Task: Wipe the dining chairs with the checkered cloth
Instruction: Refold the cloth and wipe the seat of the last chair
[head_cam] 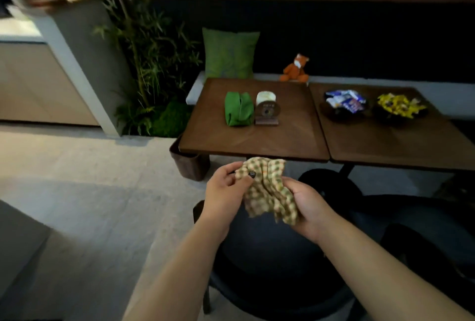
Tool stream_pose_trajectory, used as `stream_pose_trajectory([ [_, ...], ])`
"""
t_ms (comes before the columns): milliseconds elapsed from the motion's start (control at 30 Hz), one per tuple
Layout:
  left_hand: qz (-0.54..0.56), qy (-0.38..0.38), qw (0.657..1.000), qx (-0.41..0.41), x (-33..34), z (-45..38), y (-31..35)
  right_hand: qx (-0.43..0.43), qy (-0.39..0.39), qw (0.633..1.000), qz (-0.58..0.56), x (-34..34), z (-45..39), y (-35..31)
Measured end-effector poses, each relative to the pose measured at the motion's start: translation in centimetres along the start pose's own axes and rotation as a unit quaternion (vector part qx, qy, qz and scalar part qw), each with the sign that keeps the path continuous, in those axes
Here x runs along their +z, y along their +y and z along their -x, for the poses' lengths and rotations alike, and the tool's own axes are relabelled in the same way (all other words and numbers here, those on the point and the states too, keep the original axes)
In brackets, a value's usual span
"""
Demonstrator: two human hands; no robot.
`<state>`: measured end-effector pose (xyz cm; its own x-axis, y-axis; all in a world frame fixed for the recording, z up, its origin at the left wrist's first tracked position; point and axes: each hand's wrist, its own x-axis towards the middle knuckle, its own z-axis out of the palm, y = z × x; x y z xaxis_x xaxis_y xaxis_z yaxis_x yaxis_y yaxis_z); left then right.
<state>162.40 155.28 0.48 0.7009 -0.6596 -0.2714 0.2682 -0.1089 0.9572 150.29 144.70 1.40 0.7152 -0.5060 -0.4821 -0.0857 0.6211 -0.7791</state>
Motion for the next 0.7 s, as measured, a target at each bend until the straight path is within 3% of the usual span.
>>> stream_pose_trajectory([
  [133,0.004,0.032,0.996,0.079,3.3,3.5,3.3,-0.07,0.035,0.996,0.048,-1.3,3.9,-2.6],
  [333,0.034,0.032,0.991,0.127,7.8,8.9,7.0,-0.124,0.038,0.988,0.084,-5.1,10.7,-7.1],
  [467,0.075,0.004,0.986,0.147,10.0,11.3,9.8,-0.282,0.114,0.916,0.26,-6.5,14.9,-10.6],
  [533,0.089,-0.03,0.984,0.151,10.9,12.3,11.2,-0.314,0.061,0.902,0.29,-5.9,16.9,-11.6],
  [700,0.07,-0.106,0.977,0.174,11.6,13.5,14.0,-0.307,-0.04,0.919,0.242,-3.1,19.3,-13.3],
])
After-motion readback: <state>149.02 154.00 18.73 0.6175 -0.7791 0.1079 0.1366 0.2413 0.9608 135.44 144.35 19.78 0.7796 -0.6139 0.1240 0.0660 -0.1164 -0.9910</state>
